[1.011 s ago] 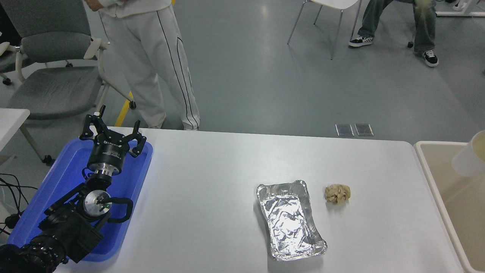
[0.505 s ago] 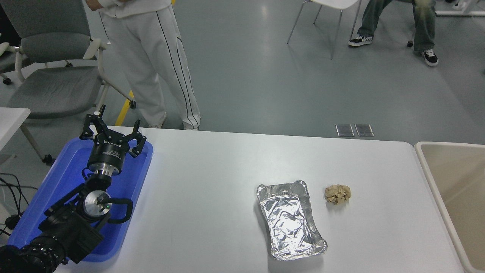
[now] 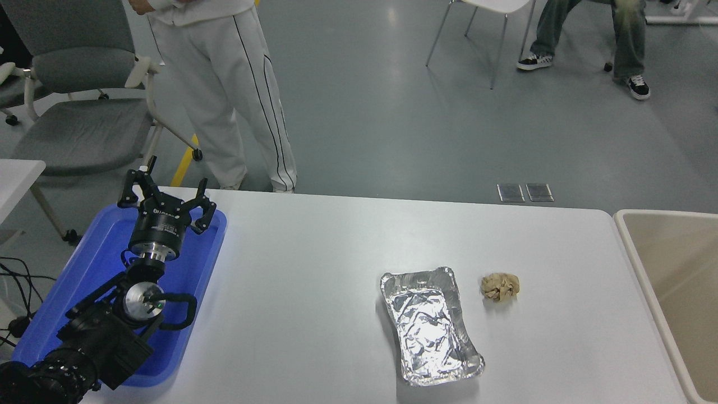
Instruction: Pick up paper cup place in dustbin
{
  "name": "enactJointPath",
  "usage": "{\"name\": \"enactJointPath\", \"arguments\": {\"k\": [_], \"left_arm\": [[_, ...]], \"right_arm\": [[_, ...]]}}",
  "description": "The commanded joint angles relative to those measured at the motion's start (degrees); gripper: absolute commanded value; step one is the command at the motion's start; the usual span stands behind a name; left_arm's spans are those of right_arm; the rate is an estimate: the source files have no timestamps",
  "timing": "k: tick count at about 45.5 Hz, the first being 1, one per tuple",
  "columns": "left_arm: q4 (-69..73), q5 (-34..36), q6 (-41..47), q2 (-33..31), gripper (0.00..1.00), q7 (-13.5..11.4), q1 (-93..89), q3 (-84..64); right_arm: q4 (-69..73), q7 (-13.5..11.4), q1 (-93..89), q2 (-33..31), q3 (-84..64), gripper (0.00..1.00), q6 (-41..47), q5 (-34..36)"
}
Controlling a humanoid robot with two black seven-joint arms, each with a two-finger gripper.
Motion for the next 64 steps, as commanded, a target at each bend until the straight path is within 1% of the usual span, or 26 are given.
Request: {"name": "enactJointPath", "arguments": {"k": [1,4,8,16,23,28,33,42,57,58,61,63,64], "left_arm": [[0.00,0.00,0.00,0.05,1.00,-0.05,0.00,0.00],[0.00,0.00,0.00,0.05,1.00,-0.05,0.00,0.00],[0.00,0.00,0.00,-0.04,1.00,-0.05,0.00,0.00],[0.00,0.00,0.00,0.05,1.00,-0.05,0.00,0.00],[0.00,0.00,0.00,0.05,1.00,-0.05,0.00,0.00],[0.00,0.00,0.00,0.05,1.00,-0.05,0.00,0.00],[0.00,0.00,0.00,0.05,1.00,-0.05,0.00,0.00],[0.00,0.00,0.00,-0.04,1.00,-0.05,0.00,0.00],[0.00,0.00,0.00,-0.04,1.00,-0.05,0.00,0.00],[0.00,0.00,0.00,0.05,1.00,-0.05,0.00,-0.09],[0.00,0.00,0.00,-0.04,1.00,-0.05,0.00,0.00],[0.00,0.00,0.00,-0.04,1.00,-0.05,0.00,0.00],[0.00,0.00,0.00,-0.04,1.00,-0.05,0.00,0.00]], "right_arm": [[-9.61,-0.08,-15.46,0.65,14.06,0.00,-0.57,0.08],[-13.65,-0.17,-19.60,1.53,17.32,0.00,-0.57,0.08],[-18.13,-0.17,-23.29,4.87,19.52,0.00,-0.57,0.08],[-23.76,-0.08,-28.57,8.83,20.40,0.00,-1.45,0.17],[-31.75,-0.17,-34.81,13.83,21.54,0.00,-2.33,0.17],[-36.24,-0.08,-39.46,15.51,24.44,0.00,-2.51,0.17],[-39.58,-0.08,-43.33,18.58,25.59,0.00,-5.05,-0.01],[-40.82,-0.08,-46.59,21.05,25.77,0.00,-10.94,0.08],[-40.90,0.00,-48.26,22.80,25.59,0.00,-12.00,-0.01],[-40.91,0.00,-48.26,22.81,25.59,0.05,-12.52,-0.01],[-40.91,0.00,-48.17,22.89,25.59,0.48,-15.42,-0.01],[-40.91,0.00,-48.08,22.98,25.68,0.72,-18.14,0.08],[-40.82,0.00,-48.08,22.98,25.68,0.81,-19.54,0.08]]}}
